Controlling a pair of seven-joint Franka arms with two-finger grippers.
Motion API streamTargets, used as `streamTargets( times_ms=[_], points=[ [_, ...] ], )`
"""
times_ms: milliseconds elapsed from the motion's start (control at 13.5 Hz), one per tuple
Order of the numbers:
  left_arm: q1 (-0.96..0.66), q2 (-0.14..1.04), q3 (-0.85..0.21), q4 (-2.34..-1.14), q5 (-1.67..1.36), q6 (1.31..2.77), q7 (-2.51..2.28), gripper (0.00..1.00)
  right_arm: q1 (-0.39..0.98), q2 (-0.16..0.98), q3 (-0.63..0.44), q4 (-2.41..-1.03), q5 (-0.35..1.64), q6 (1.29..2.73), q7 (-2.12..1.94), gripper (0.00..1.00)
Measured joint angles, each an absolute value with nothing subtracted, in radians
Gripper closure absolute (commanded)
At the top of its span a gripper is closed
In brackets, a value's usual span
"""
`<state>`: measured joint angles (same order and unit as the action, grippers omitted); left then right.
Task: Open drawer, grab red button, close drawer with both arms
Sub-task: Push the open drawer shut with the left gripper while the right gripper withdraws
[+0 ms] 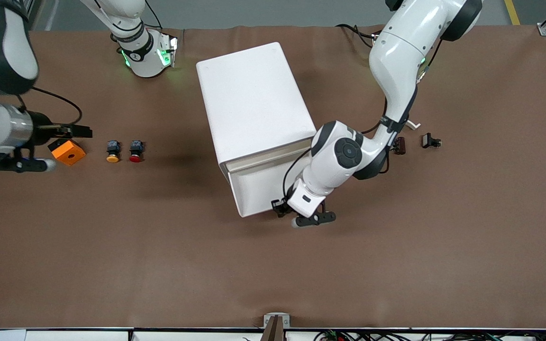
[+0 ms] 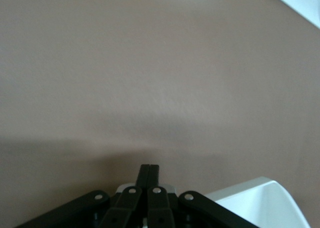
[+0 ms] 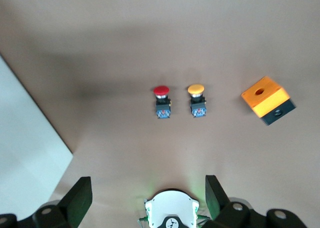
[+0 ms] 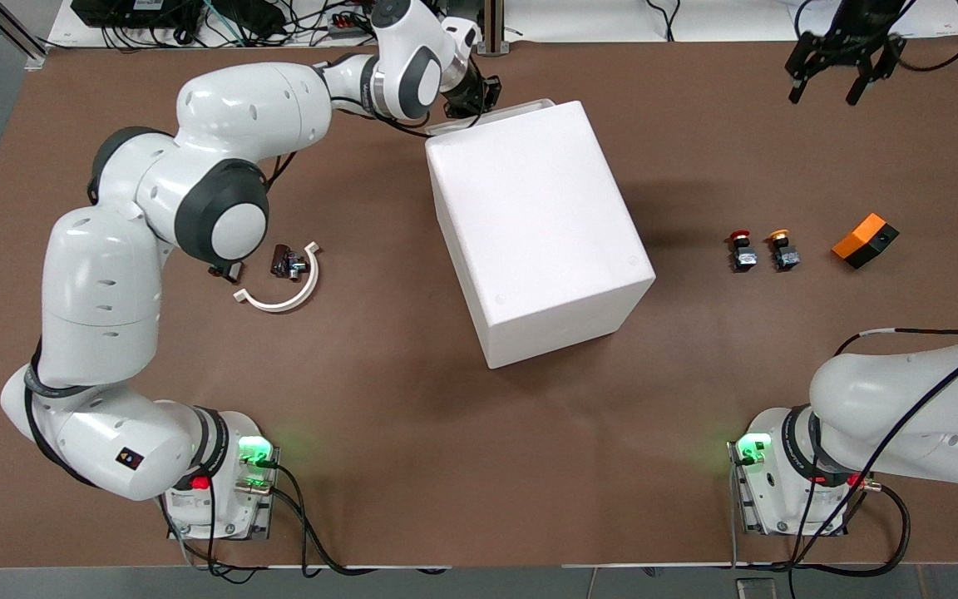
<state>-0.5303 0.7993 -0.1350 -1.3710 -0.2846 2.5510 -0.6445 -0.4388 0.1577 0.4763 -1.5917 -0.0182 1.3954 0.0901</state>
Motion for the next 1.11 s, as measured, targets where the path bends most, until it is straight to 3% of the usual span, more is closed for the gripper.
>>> streamTargets(
  times_ms=[444, 741, 1111],
  points=[
    [-0.603, 0.799, -0.136, -1.371, -0.285, 2.506, -0.704, 1.00, -0.440, 0.161, 0.463, -1.361, -0.020, 1.261, 0.167, 0.00],
    [-0.631, 0.797, -0.137, -1.371, -0.285, 2.474, -0.730, 1.00, -0.438, 0.165, 0.466, -1.339, -0.020, 1.239, 0.348, 0.00],
    [-0.631, 0.797, -0.157, -1.371, -0.285, 2.437, -0.735, 1.00, -0.436, 0.166, 0.464, -1.324, -0.036, 1.240, 0.185, 0.00]
  ],
)
